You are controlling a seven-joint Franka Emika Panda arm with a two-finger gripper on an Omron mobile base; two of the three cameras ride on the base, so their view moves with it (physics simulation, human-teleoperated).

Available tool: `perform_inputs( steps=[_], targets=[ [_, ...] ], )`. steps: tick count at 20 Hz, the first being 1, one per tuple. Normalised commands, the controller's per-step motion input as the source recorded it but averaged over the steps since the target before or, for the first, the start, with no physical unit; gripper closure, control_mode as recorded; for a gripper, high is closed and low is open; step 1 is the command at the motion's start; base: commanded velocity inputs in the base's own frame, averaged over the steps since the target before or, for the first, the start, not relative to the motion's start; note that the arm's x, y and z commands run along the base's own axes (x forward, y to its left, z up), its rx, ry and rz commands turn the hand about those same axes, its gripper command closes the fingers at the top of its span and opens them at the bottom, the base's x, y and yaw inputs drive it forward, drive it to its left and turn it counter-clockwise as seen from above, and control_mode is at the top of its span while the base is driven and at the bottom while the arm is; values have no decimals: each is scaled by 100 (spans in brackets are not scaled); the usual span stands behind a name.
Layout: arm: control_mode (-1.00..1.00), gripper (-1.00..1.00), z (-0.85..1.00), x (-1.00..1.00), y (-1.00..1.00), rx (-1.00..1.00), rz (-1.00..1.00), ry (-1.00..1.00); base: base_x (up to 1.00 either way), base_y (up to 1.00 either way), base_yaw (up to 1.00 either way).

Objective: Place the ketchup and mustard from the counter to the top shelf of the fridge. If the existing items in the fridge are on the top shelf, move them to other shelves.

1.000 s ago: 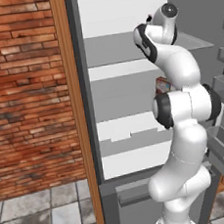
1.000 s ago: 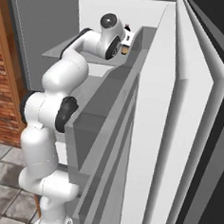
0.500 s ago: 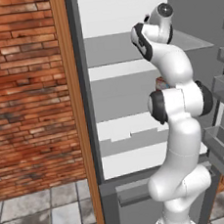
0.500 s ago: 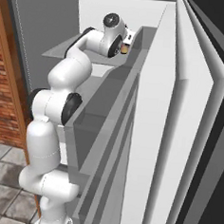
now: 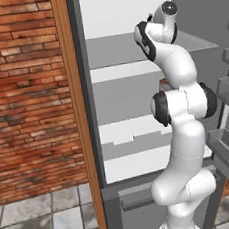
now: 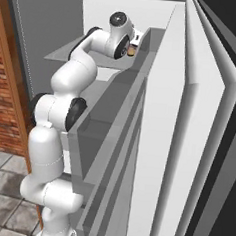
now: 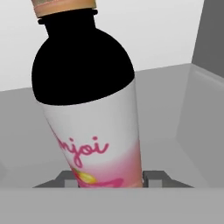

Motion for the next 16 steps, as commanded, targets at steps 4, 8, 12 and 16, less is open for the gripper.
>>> perform_inputs(
  steps=[4,8,12,16],
  targets=[
    [-100,100,0,-45,0,0,0,-17,0,0,0],
    [-100,100,0,-83,13,1,0,-36,0,0,0],
    [-100,100,0,-99,34,1,0,-42,0,0,0],
    [-100,100,8,-100,36,1,0,-46,0,0,0]
  ],
)
